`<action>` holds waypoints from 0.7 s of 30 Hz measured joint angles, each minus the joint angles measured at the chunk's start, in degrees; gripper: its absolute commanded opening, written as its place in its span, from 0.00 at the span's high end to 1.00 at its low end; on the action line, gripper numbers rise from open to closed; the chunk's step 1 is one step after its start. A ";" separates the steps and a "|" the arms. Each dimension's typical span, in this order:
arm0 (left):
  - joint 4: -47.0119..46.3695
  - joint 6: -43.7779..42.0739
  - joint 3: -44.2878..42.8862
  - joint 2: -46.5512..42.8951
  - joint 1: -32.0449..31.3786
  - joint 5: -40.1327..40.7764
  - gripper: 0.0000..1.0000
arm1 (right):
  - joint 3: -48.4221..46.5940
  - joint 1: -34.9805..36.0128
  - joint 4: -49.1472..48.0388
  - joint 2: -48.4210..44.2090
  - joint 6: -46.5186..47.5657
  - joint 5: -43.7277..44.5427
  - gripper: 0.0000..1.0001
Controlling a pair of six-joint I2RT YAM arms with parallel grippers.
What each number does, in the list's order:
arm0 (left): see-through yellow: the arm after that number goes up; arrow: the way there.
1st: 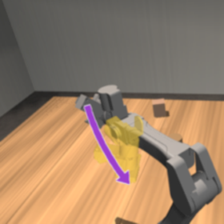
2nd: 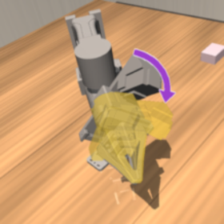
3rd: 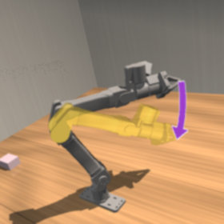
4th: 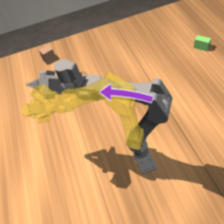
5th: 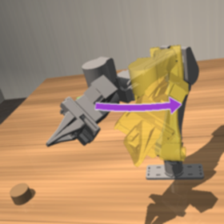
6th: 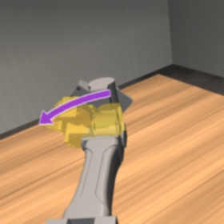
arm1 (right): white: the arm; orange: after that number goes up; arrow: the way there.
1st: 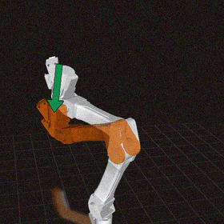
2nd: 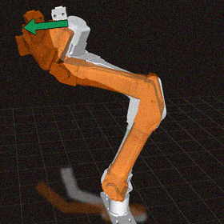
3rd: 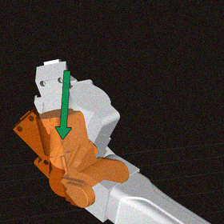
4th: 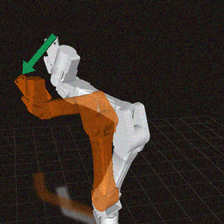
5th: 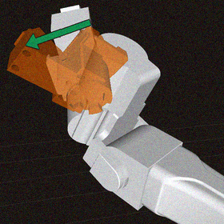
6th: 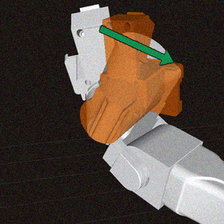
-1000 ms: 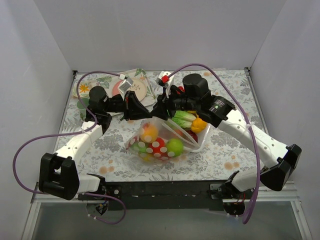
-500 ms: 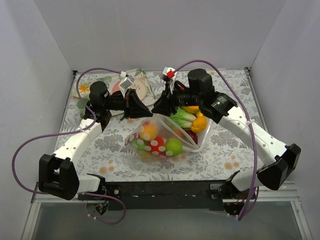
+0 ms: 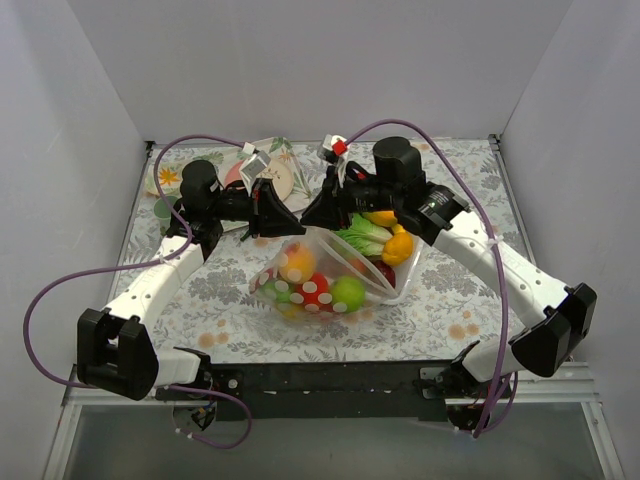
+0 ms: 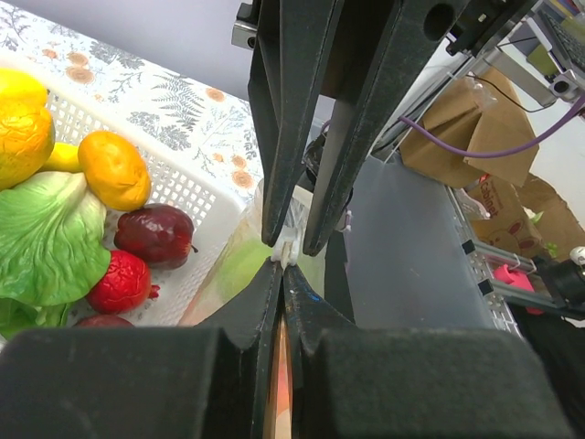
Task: Place the food in the zip-top bag and seal the zipper
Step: Zip the zipper food storage bag at the center of the board.
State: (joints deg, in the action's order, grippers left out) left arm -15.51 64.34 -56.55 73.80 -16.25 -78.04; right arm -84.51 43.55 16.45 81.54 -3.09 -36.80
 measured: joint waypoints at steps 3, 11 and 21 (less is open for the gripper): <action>0.50 -0.02 -0.11 0.00 0.00 0.00 1.00 | 0.15 0.00 -0.46 0.24 -0.13 -0.07 0.76; 1.38 -0.20 -0.20 0.02 -0.02 0.26 1.00 | 1.01 0.02 -1.01 0.52 -0.63 -0.50 0.75; 2.27 -0.48 -0.20 0.04 0.00 0.76 1.00 | 1.95 -0.15 -2.19 0.52 -1.11 -0.44 0.99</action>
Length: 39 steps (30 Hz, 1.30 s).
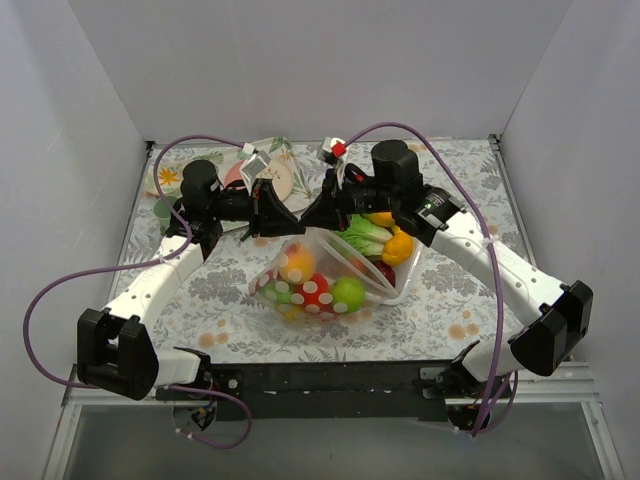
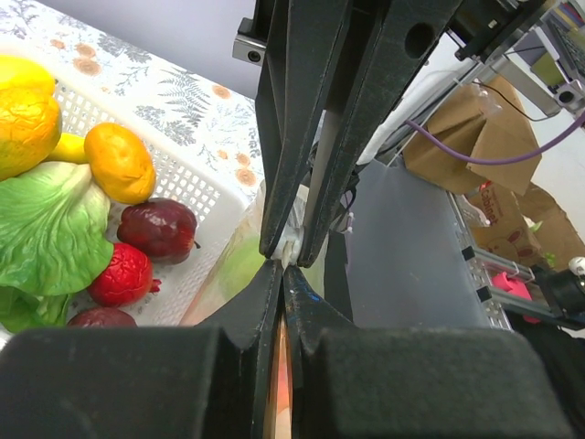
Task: Place the food in the zip-top bag and seal the zipper
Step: Zip the zipper food storage bag at the center of the board.
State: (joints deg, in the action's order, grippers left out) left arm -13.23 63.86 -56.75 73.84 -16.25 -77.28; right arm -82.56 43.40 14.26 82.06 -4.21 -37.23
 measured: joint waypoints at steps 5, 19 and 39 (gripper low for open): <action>0.46 0.07 0.07 -0.02 0.00 2.69 1.00 | 2.03 -0.37 -2.49 -0.70 0.07 1.31 0.99; 0.42 2.01 3.17 -0.13 0.09 10.62 1.00 | 10.05 -0.42 -5.11 -4.44 0.15 5.79 0.99; 4.00 1.51 3.17 -2.14 5.07 21.03 1.00 | 22.64 -0.24 -4.98 -14.91 -1.68 9.66 0.99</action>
State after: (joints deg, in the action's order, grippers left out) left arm -9.23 65.36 -53.58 71.70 -11.18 -56.25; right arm -59.92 43.16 9.28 67.16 -5.89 -27.57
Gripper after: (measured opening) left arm 0.010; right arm 0.134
